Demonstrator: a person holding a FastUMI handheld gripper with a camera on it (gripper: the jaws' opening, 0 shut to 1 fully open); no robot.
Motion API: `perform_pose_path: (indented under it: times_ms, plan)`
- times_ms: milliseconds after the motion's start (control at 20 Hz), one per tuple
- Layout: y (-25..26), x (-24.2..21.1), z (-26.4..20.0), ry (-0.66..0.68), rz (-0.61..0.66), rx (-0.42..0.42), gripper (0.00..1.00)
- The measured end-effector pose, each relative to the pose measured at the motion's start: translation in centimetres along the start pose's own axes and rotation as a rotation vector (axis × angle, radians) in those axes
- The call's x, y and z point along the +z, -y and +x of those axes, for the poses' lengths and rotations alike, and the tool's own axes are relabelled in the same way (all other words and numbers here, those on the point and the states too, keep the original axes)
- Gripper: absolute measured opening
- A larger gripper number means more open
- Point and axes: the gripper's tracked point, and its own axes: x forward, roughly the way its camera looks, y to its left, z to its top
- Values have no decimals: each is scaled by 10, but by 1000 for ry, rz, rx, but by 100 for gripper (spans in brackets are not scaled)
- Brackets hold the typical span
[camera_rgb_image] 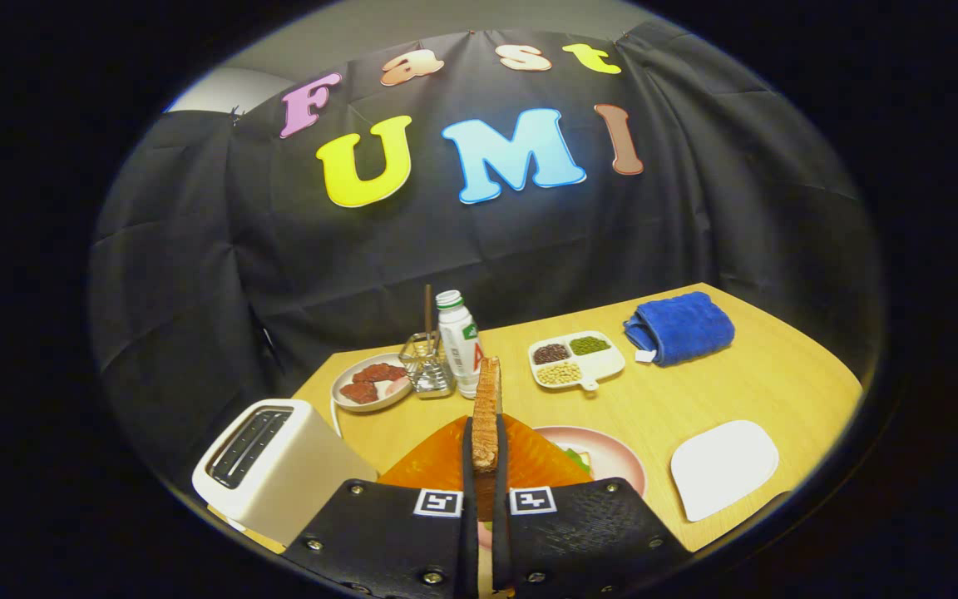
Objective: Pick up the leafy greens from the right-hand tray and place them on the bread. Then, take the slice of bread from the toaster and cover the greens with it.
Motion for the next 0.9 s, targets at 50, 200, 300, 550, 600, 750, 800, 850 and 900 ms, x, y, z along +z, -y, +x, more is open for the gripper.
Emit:
perform_pose_path:
  times_ms: [50,200,300,550,600,750,800,850,900]
  plan:
    - [11,-2,1,-4,-8,-23,6]
    - [38,-7,4,-15,-33,-80,6]
    - [53,-13,6,-25,-63,-119,7]
    - [56,-36,14,-70,-98,-133,7]
    - [55,-33,15,-57,-106,-138,6]
    - [44,-39,15,-66,-105,-116,7]
    - [41,-39,17,-65,-113,-116,7]
    - [39,-41,17,-65,-126,-114,7]
    - [34,-43,18,-67,-137,-109,7]
